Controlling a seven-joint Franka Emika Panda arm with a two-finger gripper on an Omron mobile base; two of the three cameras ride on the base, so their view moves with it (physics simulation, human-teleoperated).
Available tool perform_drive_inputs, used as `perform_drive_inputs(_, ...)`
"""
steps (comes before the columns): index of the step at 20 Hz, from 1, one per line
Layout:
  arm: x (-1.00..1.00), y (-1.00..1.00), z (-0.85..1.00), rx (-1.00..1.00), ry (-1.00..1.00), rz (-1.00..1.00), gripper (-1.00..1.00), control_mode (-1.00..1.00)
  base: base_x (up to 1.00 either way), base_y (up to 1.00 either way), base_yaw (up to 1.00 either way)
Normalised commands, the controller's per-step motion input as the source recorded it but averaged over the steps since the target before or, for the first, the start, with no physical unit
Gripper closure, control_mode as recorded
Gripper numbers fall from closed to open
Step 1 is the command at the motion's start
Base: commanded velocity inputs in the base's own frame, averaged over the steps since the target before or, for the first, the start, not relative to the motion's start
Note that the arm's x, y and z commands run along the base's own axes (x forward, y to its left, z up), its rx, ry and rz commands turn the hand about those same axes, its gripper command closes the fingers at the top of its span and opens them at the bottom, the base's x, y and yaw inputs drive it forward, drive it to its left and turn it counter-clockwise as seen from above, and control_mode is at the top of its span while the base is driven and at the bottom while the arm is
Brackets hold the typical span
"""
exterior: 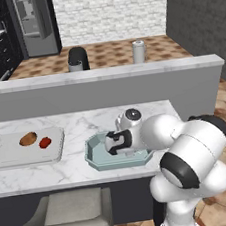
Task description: Place the cold items (potato and bell pepper) from the fridge in one tupperware on the dining counter. Place the warm items (kebab skewer and hot dog) in the stove area in another tupperware.
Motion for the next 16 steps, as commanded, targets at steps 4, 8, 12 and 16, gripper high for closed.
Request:
perform_drive_inputs(4, 0.19, -0.22, 0.00, 0.00, 0.02, 0.00, -1.00, -1.00, 0.00, 0.00, 0.00)
perform_drive_inputs(8, -0.11, -0.48, 0.00, 0.00, 0.00, 0.00, -1.00, -1.00, 0.00, 0.00, 0.00)
perform_drive_inputs(12, -0.49, -0.38, 0.01, 0.00, -0.08, 0.00, -1.00, -1.00, 0.00, 0.00, 0.00)
perform_drive_inputs(16, -0.56, -0.11, 0.57, 0.02, -0.25, 0.00, -1.00, -1.00, 0.00, 0.00, 0.00)
